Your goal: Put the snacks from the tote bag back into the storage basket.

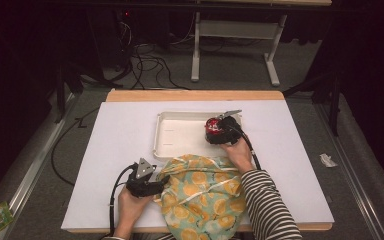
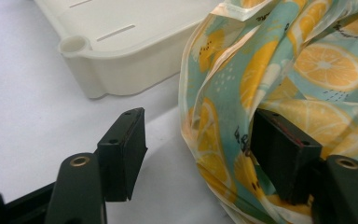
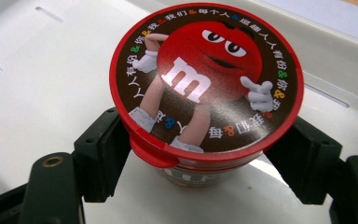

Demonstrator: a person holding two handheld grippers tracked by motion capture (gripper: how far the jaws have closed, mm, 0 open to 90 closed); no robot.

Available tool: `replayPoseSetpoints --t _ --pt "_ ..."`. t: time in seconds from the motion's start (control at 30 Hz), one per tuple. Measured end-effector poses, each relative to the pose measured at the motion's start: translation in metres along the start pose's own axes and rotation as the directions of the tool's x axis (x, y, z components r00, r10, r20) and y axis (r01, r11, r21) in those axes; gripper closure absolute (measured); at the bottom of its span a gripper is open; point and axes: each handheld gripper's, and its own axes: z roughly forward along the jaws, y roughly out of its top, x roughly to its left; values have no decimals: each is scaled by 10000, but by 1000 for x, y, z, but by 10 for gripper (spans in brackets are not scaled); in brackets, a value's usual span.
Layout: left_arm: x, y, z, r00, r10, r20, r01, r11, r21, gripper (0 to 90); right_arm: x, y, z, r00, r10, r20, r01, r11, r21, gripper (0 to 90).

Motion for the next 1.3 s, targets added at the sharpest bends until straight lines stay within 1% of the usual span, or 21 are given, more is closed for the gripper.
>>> replayPoseSetpoints --t 0.2,0.23,0.27,0.33,0.43,0.47,0.57,0.6,0.67,0.7,0.77,0.8,0.87,0.9,0.97,1.03,1.07,1.17,1.3 --pt "0 0 0 10000 -3 26 3 10000 -4 360 -1 -1 1 9999 130 -99 -130 9999 -59 258" --pt "1 0 0 10000 -33 -4 33 10000 -24 356 -1 -1 0 10000 66 -69 -66 10000 -25 258" --pt "1 0 0 9999 -150 -38 150 9999 -2 348 -1 -1 -1 10000 35 -57 -35 10000 -38 258" --pt "2 0 0 9997 -245 -31 245 9997 -6 338 -1 -2 -4 10000 42 -61 -42 10000 -50 252" --pt "1 0 0 9998 -184 -19 184 9998 -33 334 -3 -2 -10 9998 88 -159 -92 9996 -260 241" --pt "1 0 0 9999 -127 -12 127 9999 -55 334 -3 -2 -13 9997 139 -176 -143 9996 -241 240" --pt "2 0 -2 9999 -121 18 121 9997 -193 333 -4 -4 -21 9997 43 -237 -52 9991 -411 242" --pt "1 0 -2 9999 -102 -35 101 9996 -245 333 -4 -4 -24 9997 69 -227 -79 9989 -462 244" --pt "2 0 -3 9999 -125 -30 123 9991 -409 338 -5 -6 -30 9994 111 -313 -130 9981 -603 261" --pt "2 1 -4 9999 -132 -16 131 9987 -488 339 -6 -7 -32 9994 110 -316 -128 9982 -583 270" --pt "2 1 -5 9997 -218 106 224 9981 -578 339 -5 -10 -36 9995 114 -293 -132 9980 -614 326" --pt "2 1 -5 9995 -263 188 273 9979 -579 339 -5 -13 -39 9996 23 -285 -45 9971 -760 349" --pt "1 3 -6 9993 -250 279 266 9980 -576 338 -4 -17 -44 9998 -61 -171 47 9966 -827 375" --pt "1 3 -7 9989 -309 345 330 9976 -615 338 -4 -18 -45 9998 -95 -182 78 9961 -884 381" --pt "0 4 -11 9985 -335 435 364 9972 -657 338 -6 -19 -50 9995 -8 -309 -22 9953 -969 388" --pt "0 4 -14 9988 -254 419 281 9976 -629 338 -7 -19 -56 9991 78 -420 -129 9925 -1213 401" --pt "0 4 -16 9984 -333 453 363 9971 -674 338 -7 -19 -59 9990 44 -437 -102 9911 -1325 405" --pt "1 4 -18 9979 -376 533 416 9962 -759 338 -5 -19 -63 9989 -73 -459 8 9901 -1401 413" --pt "1 4 -18 9981 -335 512 374 9964 -757 351 -5 -20 -69 9984 -59 -567 -25 9890 -1477 416"
